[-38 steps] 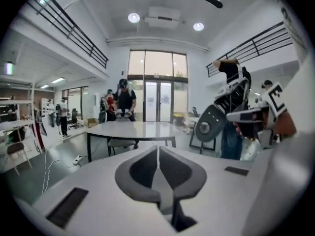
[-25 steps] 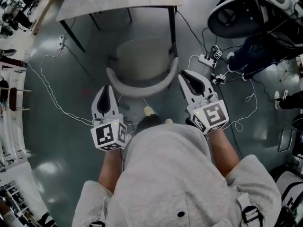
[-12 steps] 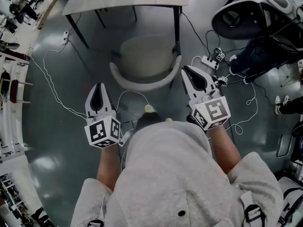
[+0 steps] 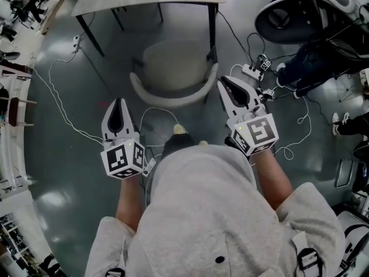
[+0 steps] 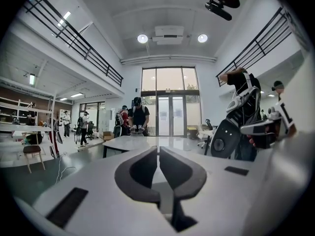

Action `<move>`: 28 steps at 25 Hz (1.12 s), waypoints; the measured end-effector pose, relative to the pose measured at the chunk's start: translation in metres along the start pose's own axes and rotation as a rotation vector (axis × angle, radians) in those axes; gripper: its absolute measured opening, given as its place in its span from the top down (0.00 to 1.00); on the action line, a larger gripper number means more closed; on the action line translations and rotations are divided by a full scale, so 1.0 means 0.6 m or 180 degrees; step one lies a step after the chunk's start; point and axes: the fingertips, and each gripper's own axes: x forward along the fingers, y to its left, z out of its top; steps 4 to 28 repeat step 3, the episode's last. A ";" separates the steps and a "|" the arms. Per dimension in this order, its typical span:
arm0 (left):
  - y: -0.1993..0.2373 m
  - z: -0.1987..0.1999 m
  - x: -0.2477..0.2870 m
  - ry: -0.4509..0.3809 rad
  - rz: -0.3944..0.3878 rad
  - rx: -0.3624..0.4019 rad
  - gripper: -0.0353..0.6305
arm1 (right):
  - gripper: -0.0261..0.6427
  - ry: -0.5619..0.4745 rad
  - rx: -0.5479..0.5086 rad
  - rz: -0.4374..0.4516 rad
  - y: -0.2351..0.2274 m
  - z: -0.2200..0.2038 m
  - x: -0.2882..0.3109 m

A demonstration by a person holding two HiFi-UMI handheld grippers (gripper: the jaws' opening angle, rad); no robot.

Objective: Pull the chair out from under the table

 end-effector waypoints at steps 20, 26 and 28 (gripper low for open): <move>0.000 -0.002 0.001 -0.0002 -0.0003 0.0002 0.91 | 0.89 0.0005 0.0000 0.0004 0.001 -0.004 0.000; 0.000 -0.002 0.001 -0.0002 -0.0003 0.0002 0.91 | 0.89 0.0005 0.0000 0.0004 0.001 -0.004 0.000; 0.000 -0.002 0.001 -0.0002 -0.0003 0.0002 0.91 | 0.89 0.0005 0.0000 0.0004 0.001 -0.004 0.000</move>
